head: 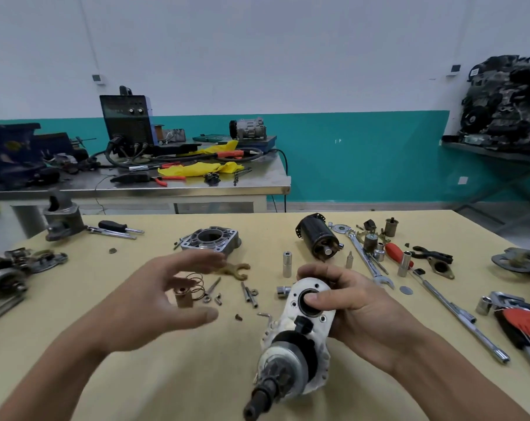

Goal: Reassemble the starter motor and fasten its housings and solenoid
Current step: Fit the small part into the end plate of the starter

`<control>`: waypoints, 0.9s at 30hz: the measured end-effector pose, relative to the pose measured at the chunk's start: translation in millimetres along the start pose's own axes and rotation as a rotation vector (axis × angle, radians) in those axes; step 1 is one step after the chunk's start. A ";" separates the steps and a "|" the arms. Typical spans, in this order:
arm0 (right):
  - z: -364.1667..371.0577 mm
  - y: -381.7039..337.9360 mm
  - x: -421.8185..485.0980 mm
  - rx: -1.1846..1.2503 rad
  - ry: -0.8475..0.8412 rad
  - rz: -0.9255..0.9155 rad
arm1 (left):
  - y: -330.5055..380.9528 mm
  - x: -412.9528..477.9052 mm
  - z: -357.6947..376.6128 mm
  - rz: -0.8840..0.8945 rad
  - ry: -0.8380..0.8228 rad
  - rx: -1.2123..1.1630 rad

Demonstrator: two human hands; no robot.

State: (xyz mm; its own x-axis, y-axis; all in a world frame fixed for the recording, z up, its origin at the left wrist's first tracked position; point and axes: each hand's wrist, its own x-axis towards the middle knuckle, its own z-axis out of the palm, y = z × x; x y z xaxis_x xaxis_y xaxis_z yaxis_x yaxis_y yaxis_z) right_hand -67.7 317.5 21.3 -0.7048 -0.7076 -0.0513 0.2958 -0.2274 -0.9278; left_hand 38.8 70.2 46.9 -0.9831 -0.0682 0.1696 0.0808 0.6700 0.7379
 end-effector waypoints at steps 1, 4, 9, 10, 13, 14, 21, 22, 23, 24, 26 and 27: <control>0.5 2.8 -0.2 -0.016 -0.015 0.000 | -11.3 -1.0 -6.9 -0.017 0.049 0.106; 7.7 4.3 -0.6 -0.065 -0.009 0.026 | -40.9 4.4 -5.0 -0.106 0.139 0.306; 9.4 7.9 1.1 -0.100 -0.010 0.045 | -56.8 27.1 37.3 -0.057 0.053 0.431; 9.6 8.1 1.6 -0.095 0.003 0.048 | -56.2 30.9 42.6 -0.049 0.026 0.492; 8.7 8.4 2.4 -0.064 0.015 0.055 | -56.0 39.6 49.7 -0.029 0.022 0.554; 8.6 7.6 2.0 -0.058 0.025 0.061 | -55.9 41.3 49.3 -0.026 0.021 0.546; 5.6 7.2 3.7 -0.059 0.051 0.075 | -62.3 44.4 48.7 0.023 0.001 0.412; 6.1 7.0 3.5 -0.064 0.052 0.075 | -61.9 44.7 49.6 0.027 -0.003 0.405; 6.4 6.9 3.4 -0.066 0.050 0.073 | -61.7 45.0 50.9 0.028 -0.005 0.402; 6.8 6.6 3.1 -0.066 0.049 0.073 | -60.8 44.8 51.9 0.024 -0.004 0.401; 6.9 6.6 2.9 -0.065 0.049 0.072 | -59.9 44.0 53.9 0.008 0.008 0.387; 7.0 6.6 2.9 -0.064 0.049 0.072 | -59.8 43.5 54.3 0.004 0.011 0.374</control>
State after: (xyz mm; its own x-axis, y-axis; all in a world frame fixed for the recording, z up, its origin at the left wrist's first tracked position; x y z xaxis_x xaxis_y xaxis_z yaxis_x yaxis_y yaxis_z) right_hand -63.2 309.2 17.6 -0.7142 -0.6868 -0.1350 0.3063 -0.1332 -0.9426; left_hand -17.7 67.3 -25.4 -0.9811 -0.0717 0.1799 0.0168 0.8938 0.4481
